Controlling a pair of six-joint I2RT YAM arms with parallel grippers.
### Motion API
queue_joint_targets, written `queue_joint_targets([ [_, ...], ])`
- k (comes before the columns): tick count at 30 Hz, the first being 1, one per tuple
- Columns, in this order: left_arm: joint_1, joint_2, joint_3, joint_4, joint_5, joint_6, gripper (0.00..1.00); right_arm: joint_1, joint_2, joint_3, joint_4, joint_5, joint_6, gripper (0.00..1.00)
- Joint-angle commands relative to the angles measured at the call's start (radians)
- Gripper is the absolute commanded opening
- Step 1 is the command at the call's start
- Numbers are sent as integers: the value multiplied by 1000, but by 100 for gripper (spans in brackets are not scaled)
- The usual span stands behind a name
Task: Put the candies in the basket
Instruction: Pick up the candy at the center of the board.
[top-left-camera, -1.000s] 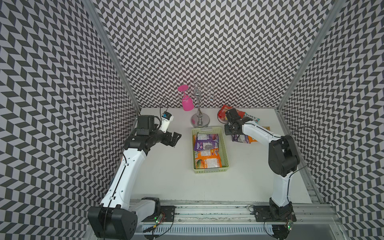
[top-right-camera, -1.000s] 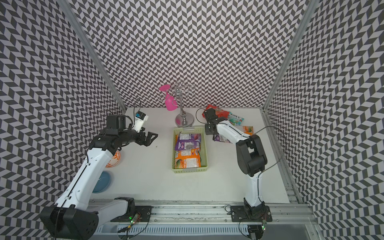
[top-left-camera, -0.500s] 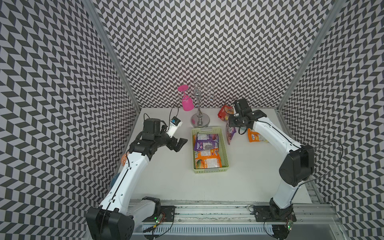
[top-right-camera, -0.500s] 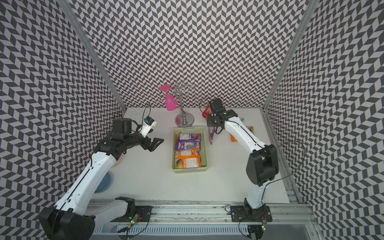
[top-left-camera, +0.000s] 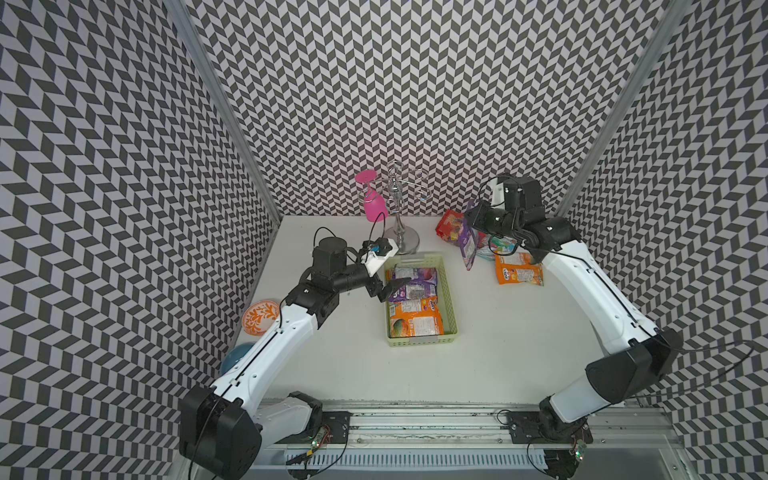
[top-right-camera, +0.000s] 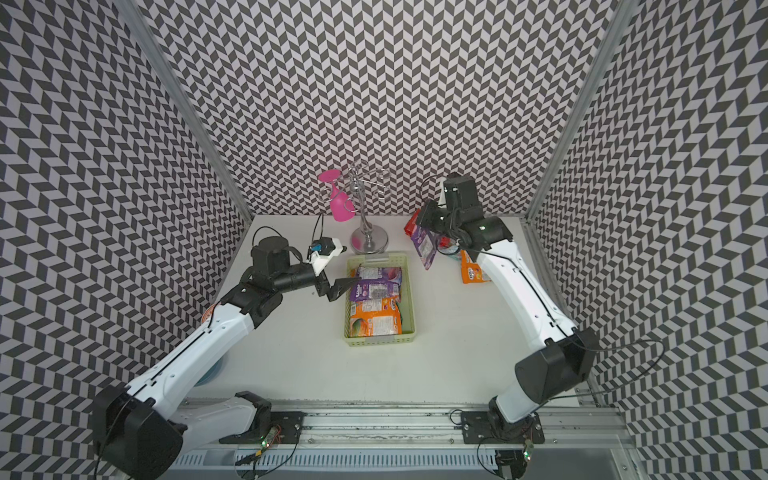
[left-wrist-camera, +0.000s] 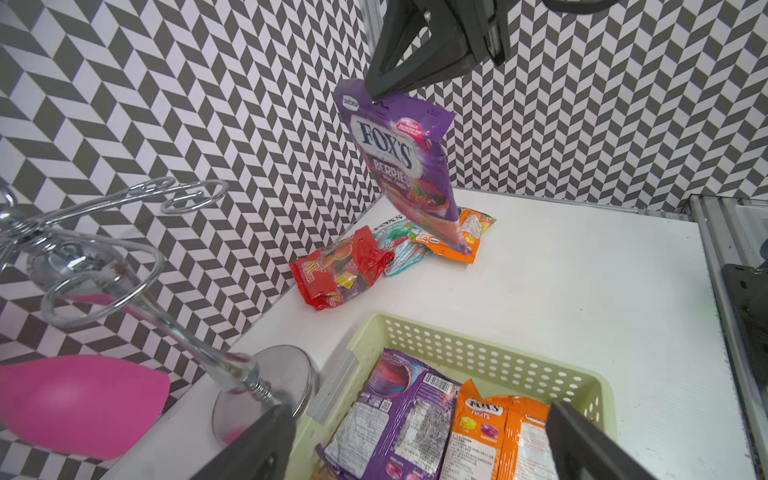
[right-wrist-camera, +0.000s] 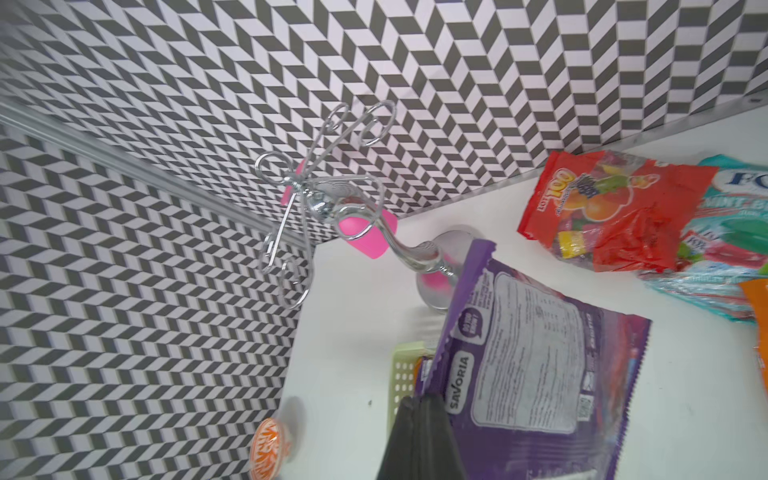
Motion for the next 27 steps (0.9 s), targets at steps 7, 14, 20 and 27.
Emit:
queue_joint_targets([
  [7,-62,76,56,146,24,-41,99,6,-98,-129,363,-169,345,0],
  [14,-117,160,92,205,-77,-56,97,20,-82,-124,393,-214,403,0],
  [20,-154,229,161,205,-130,-54,97,43,-87,-130,404,-196,421,0],
  [27,-173,260,206,212,-135,-76,97,58,-80,-127,414,-199,435,0],
])
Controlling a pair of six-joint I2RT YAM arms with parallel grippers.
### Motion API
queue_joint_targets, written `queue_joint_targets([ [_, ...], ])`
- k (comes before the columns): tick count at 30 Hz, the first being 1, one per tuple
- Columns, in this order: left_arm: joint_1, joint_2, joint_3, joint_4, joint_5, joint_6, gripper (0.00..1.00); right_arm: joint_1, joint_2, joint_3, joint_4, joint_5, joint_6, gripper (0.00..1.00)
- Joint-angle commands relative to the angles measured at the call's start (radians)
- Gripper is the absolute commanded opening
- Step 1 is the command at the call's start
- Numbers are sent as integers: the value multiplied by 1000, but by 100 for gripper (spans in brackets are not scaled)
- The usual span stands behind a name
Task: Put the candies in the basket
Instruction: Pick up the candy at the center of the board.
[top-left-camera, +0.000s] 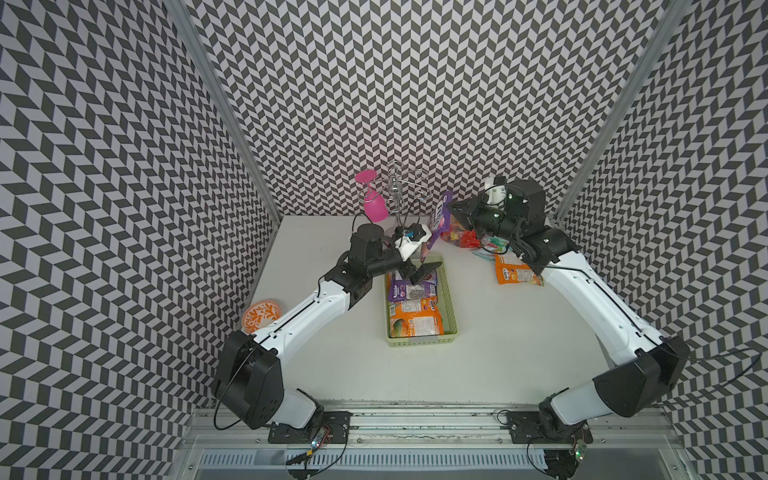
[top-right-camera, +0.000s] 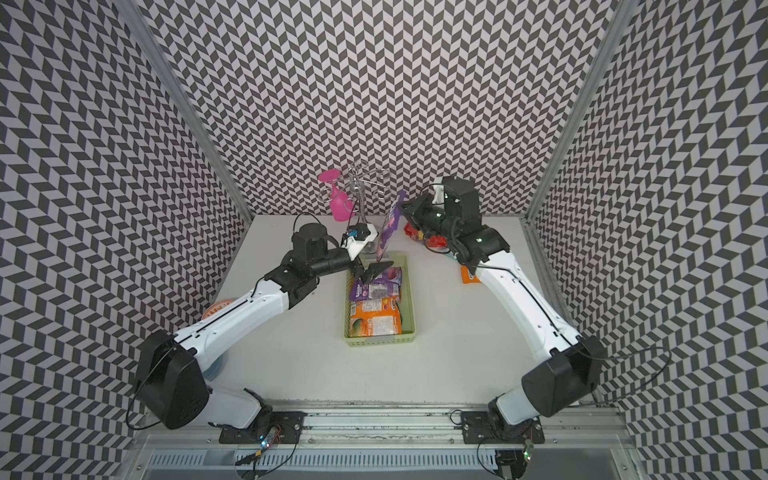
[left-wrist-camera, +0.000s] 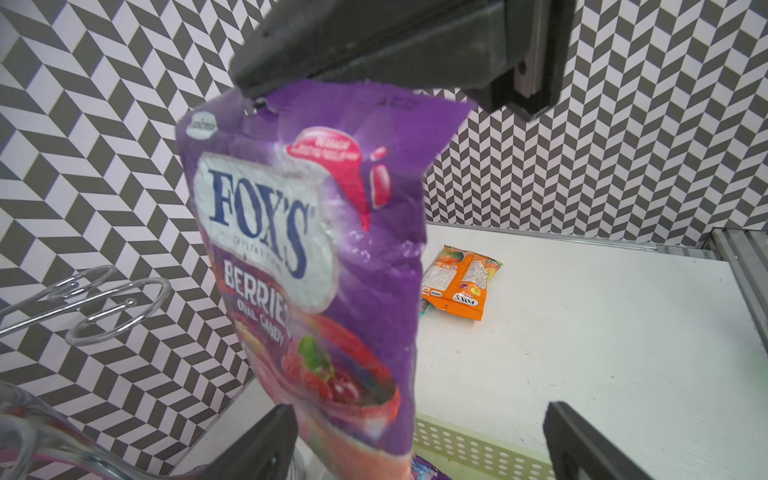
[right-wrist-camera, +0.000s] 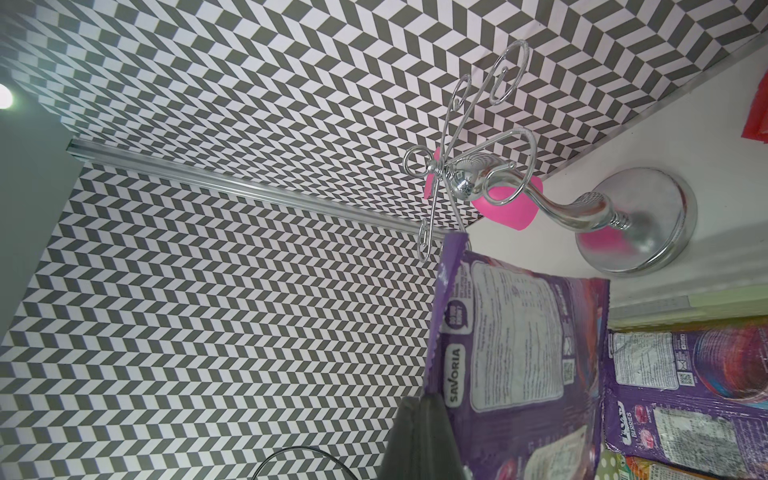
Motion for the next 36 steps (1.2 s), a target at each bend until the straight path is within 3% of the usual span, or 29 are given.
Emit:
queue_joint_targets([
  [1,-10,9,33,32,-18,-14,97,11,-15,8,97,-14,10,0],
  [16,-18,76,98,37,-60,-74,89,30,-25,12,93,-2,22,0],
  [19,-18,77,98,32,-60,-76,77,30,-26,8,99,-7,23,0],
  [21,-18,79,101,31,-60,-78,59,31,-25,8,96,-8,21,0],
  [23,-18,81,109,25,-63,-81,33,31,-28,7,96,-6,18,0],
  [26,-19,85,122,16,-68,-82,4,31,-29,7,91,-2,12,0],
  [27,-18,86,125,13,-70,-82,0,31,-30,7,89,-2,9,0],
  [35,-18,41,129,-71,-122,-28,0,12,-55,-8,67,5,-43,0],
  [36,-18,28,128,-89,-135,-14,0,4,-64,-12,60,4,-51,4],
])
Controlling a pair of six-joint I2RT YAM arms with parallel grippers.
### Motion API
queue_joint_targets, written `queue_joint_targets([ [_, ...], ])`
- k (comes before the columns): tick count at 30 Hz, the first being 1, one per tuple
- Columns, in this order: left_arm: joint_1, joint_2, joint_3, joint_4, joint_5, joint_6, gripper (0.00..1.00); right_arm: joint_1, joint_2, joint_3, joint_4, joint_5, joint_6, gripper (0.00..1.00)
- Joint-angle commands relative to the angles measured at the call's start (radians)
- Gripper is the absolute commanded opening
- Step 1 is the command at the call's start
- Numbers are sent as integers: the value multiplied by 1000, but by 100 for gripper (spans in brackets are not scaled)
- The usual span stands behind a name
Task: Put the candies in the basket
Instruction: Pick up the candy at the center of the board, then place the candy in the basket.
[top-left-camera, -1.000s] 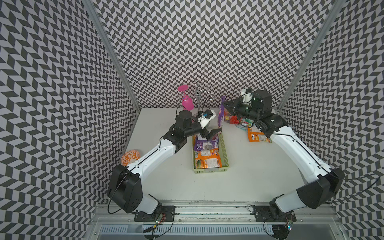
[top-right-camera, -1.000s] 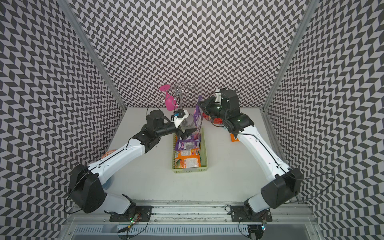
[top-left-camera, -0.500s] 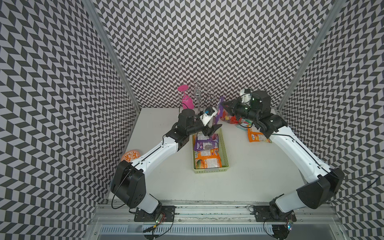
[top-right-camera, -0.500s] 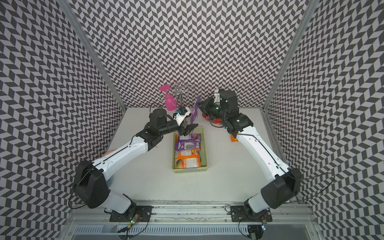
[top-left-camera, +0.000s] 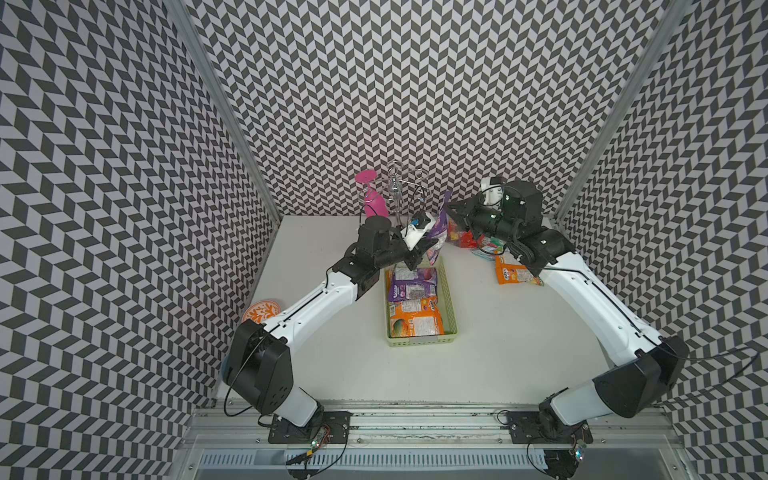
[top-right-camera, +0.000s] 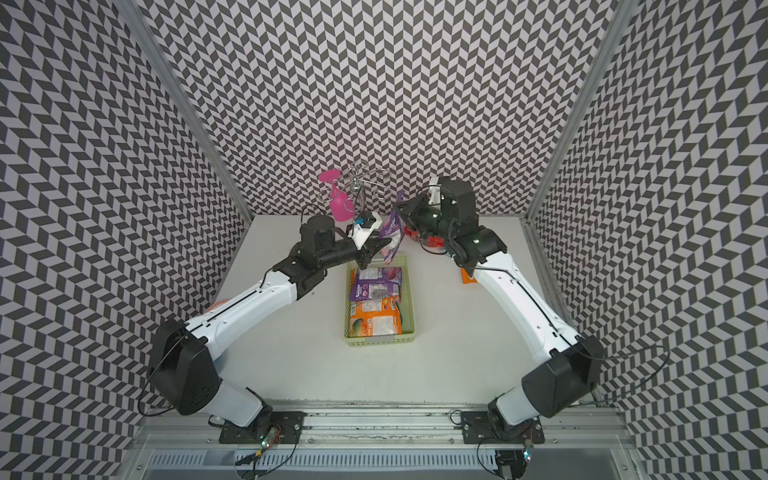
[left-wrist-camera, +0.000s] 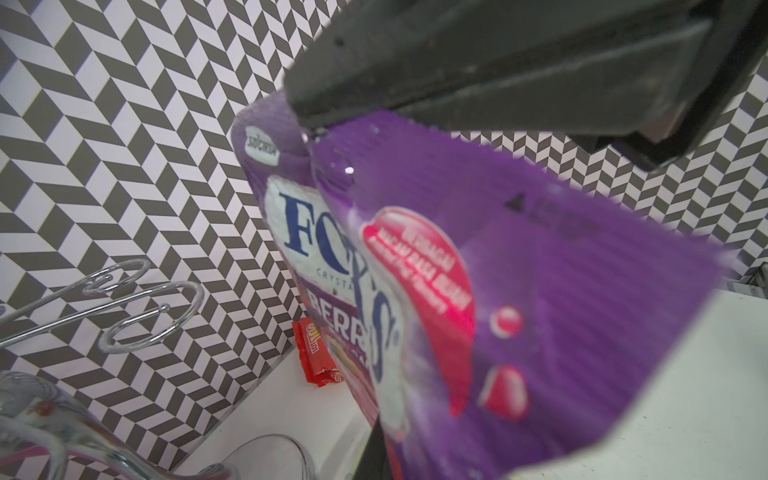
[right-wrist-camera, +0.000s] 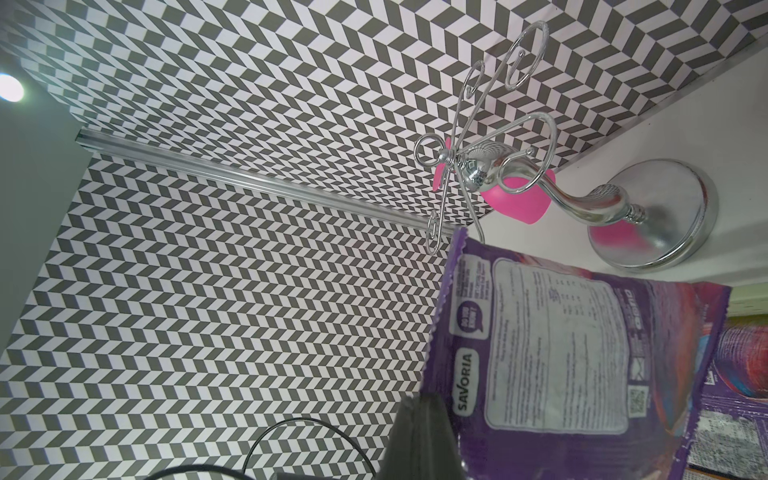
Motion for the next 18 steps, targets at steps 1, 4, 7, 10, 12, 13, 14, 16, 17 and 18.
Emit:
queue_joint_targets([
  [1,-5,-59,29,-89,-52,53,0,-24,-74,-22,46,1,-61,12],
  [4,-5,-99,35,-199,-98,115,0,-67,-133,-78,44,10,-102,31],
  [7,-5,-141,47,-333,-152,175,0,-128,-191,-131,15,3,-155,41],
  [10,-7,-180,44,-458,-188,237,0,-183,-237,-179,-26,5,-236,47],
  [12,-8,-200,26,-510,-219,265,0,-215,-264,-210,-48,11,-290,52],
  [13,-11,-205,13,-528,-245,278,0,-232,-275,-230,-59,12,-321,55],
  [14,-16,-207,2,-538,-268,291,0,-244,-289,-248,-66,12,-347,57],
  [16,-34,-201,-14,-548,-328,321,0,-271,-309,-289,-77,13,-404,61],
  [17,-46,-193,-16,-550,-358,330,0,-281,-318,-307,-81,14,-433,63],
  [18,-62,-180,-15,-554,-391,342,0,-289,-329,-327,-83,23,-461,66],
])
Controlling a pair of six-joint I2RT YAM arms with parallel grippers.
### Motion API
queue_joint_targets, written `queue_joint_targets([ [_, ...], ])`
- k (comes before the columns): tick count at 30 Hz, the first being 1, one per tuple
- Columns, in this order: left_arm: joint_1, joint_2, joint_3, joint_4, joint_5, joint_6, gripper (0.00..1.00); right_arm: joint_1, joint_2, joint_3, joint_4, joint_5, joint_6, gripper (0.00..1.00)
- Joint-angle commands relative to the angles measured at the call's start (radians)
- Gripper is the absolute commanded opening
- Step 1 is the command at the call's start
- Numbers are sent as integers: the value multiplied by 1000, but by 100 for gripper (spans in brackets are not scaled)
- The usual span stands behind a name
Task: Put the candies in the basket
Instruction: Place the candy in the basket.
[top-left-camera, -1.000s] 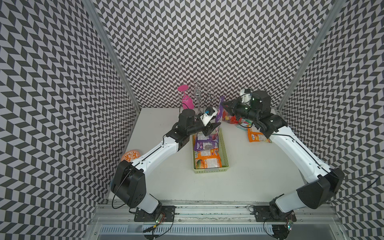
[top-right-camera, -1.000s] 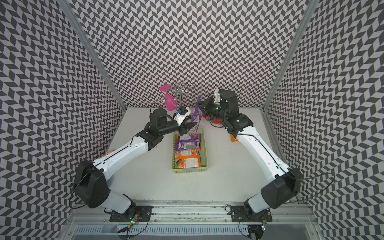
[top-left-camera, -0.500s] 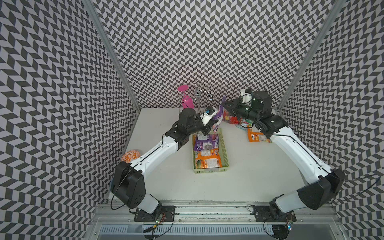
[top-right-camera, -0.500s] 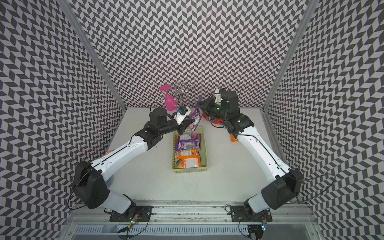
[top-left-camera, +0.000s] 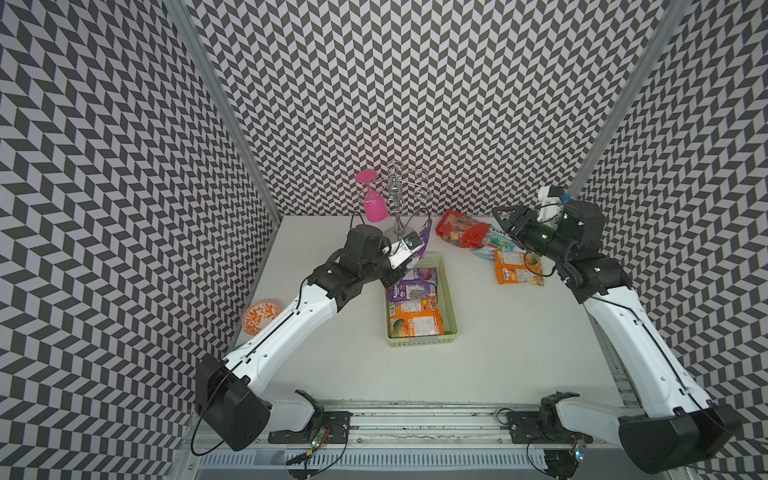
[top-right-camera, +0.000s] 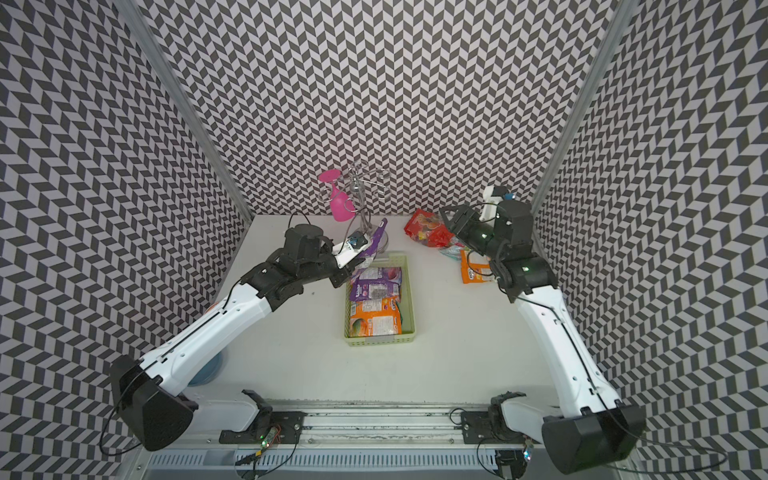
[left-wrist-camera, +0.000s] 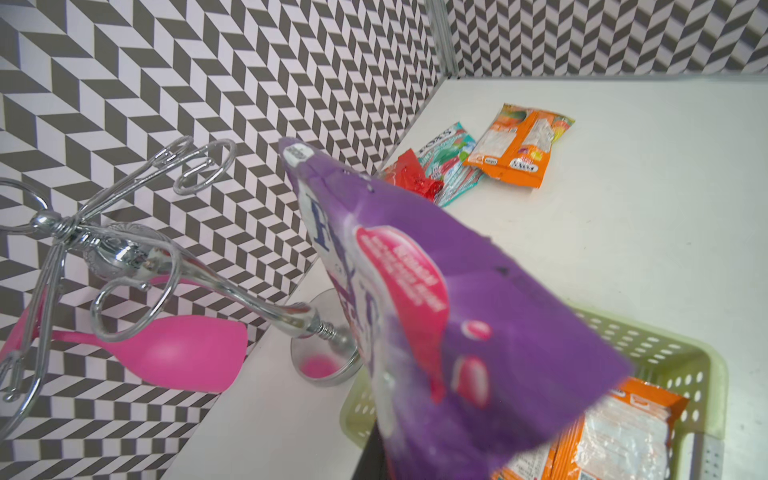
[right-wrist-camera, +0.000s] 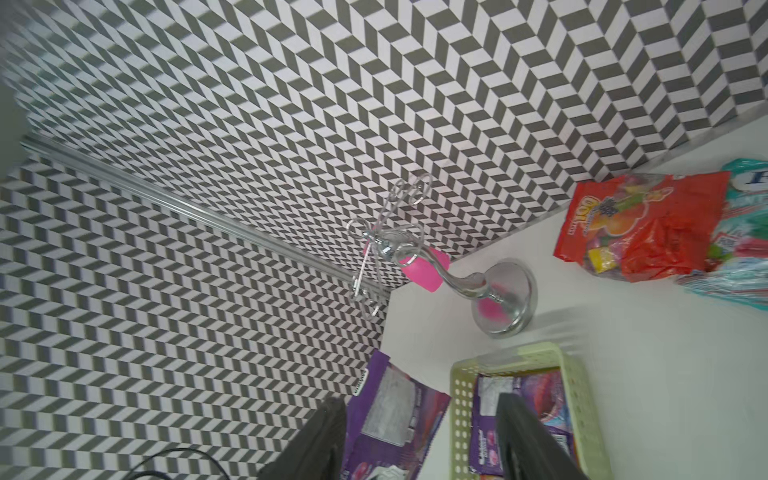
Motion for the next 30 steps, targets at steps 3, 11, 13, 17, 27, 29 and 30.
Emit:
queue_joint_targets([
  [3,-107,76,11,-74,-247,99,0,-35,-57,-93,-15,67,-204,75],
  [11,-228,252,133,-218,-549,37,0,-37,-156,-258,24,309,-409,99],
  [13,-235,255,123,-198,-593,54,0,-37,-189,-313,54,343,-449,99],
  [17,-258,277,108,-155,-695,101,0,-36,-233,-406,106,370,-478,99],
  [27,-287,386,116,-76,-859,176,0,-27,-258,-503,178,403,-493,99],
  [29,-288,407,127,-64,-876,188,0,-21,-258,-504,180,408,-498,99],
  [30,-288,419,131,-53,-887,196,0,-19,-259,-506,181,409,-500,99],
])
